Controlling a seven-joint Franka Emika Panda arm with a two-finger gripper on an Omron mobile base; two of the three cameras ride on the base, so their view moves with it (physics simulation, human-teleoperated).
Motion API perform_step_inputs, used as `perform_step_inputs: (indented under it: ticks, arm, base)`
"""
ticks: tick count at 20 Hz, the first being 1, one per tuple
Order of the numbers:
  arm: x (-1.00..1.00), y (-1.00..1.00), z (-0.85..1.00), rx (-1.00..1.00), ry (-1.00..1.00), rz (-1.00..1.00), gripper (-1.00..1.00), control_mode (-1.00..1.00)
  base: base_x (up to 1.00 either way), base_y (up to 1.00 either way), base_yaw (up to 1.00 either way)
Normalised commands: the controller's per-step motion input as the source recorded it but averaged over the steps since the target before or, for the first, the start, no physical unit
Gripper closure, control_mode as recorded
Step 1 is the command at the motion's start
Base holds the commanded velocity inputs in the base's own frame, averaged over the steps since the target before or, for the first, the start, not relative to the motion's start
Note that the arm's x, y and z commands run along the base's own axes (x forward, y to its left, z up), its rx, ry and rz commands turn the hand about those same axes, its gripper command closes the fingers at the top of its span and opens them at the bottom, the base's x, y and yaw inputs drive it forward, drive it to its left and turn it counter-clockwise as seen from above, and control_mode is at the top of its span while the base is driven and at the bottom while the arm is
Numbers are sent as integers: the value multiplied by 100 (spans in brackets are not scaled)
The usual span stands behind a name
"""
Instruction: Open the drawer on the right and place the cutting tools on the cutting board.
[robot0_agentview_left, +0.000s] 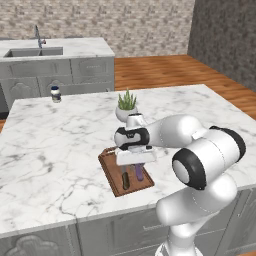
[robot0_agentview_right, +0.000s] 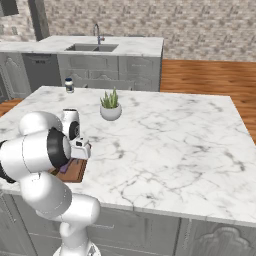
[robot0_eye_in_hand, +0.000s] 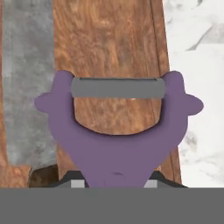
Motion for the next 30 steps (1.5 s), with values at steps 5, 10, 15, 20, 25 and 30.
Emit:
perform_step_inputs:
  ticks: [5,10,15,20,25,30]
  arm:
    - [0,0,10,0,0,0,-100,-100]
    - [-26,8,59,0,-14,0,-100,-100]
    - [-79,3,89,0,-34,0,-100,-100]
    - [-100,-65,29,5,-31,0,-100,-100]
    - [-100,-99,15,10,-18,5,-100,-100]
    - [-100,-100,27,11,-30,1,-100,-100]
  base:
    - [0,0,0]
    - [0,0,0]
    - [0,0,0]
    - [0,0,0]
    - [0,0,0]
    - [0,0,0]
